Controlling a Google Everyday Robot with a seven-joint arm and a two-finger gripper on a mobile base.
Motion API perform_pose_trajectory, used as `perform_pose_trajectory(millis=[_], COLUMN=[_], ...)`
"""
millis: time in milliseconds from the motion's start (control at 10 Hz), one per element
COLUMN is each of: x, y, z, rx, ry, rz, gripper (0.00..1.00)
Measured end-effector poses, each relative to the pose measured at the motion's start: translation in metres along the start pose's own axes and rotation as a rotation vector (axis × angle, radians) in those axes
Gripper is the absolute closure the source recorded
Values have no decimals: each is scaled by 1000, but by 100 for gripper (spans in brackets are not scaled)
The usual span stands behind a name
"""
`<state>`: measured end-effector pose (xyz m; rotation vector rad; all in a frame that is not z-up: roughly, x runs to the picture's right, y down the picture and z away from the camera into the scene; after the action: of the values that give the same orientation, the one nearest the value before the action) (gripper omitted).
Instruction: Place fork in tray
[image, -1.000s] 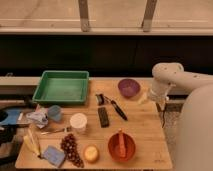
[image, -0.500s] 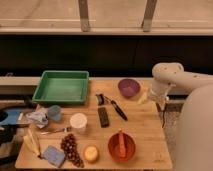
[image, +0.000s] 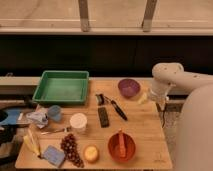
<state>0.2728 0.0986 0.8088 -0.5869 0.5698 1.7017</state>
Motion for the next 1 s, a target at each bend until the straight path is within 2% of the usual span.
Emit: perform_pose_trajectory(millis=[100,300,600,700,900,1000], x=[-3,-8,-16,-17,-14,-9], y=[1,21,92,124,169,201], z=[-1,-2,0,1,0,-1], rx=[9,12,12,9,6,-5], ry=[-1,4,10,10,4,-10], rz=[-23,-88,-242,-311,-413,-484], gripper=[20,20,20,20,20,20])
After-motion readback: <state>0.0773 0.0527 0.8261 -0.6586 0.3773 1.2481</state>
